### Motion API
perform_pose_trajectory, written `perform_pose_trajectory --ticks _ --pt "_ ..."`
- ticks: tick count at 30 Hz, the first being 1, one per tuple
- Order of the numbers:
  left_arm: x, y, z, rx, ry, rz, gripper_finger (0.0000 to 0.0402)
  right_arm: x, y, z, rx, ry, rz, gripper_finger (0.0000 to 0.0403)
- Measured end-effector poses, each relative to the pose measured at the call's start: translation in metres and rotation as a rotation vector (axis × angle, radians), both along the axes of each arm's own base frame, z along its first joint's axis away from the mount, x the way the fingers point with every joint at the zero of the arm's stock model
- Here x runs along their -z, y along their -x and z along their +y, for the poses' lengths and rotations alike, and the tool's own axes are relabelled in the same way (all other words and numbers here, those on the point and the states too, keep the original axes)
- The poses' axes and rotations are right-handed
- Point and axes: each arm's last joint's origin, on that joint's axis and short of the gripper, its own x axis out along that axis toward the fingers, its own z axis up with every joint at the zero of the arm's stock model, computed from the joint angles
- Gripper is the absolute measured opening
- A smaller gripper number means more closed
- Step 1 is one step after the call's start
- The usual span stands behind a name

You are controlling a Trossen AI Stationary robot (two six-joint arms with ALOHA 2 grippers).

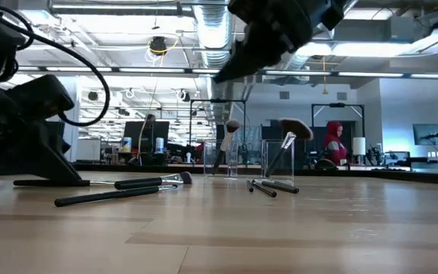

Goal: Put items in baskets/containers
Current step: Put the black eyeshadow brush into the transparent organizer

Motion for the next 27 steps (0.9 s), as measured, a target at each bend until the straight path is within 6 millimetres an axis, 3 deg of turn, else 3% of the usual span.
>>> perform_pose_trajectory --ticks 3,5,9,12,14,17,23,27 --pt "0.001 -0.004 -0.002 -0.002 -0.007 0.008 0.0081 -0.015 0.006 0.0 -0.009 0.018 -0.046 0.012" --pt "0.002 -0.004 -0.002 -0.005 -0.001 0.011 0.0081 -0.038 0.016 -0.001 0.009 0.06 -0.093 0.012" --pt "0.002 -0.004 -0.002 -0.014 0.016 0.013 0.0081 -0.09 0.055 -0.003 0.058 0.122 -0.158 0.012" --pt "0.002 -0.004 -0.002 -0.023 0.02 0.013 0.0081 -0.108 0.085 -0.005 0.05 0.07 -0.214 0.012" --pt "0.002 -0.004 -0.002 -0.023 0.001 0.01 0.0081 -0.102 0.096 -0.006 0.037 0.02 -0.24 0.012" --pt "0.001 -0.004 -0.001 -0.019 -0.057 -0.003 0.0081 -0.073 0.099 -0.006 0.043 -0.025 -0.283 0.012" --pt "0.001 -0.004 0.001 -0.036 -0.1 -0.008 0.0081 -0.022 0.088 -0.006 0.057 -0.066 -0.469 0.012" --pt "0.002 -0.003 0.002 -0.034 -0.118 -0.006 0.0081 -0.013 0.074 -0.007 0.056 -0.062 -0.595 0.012"
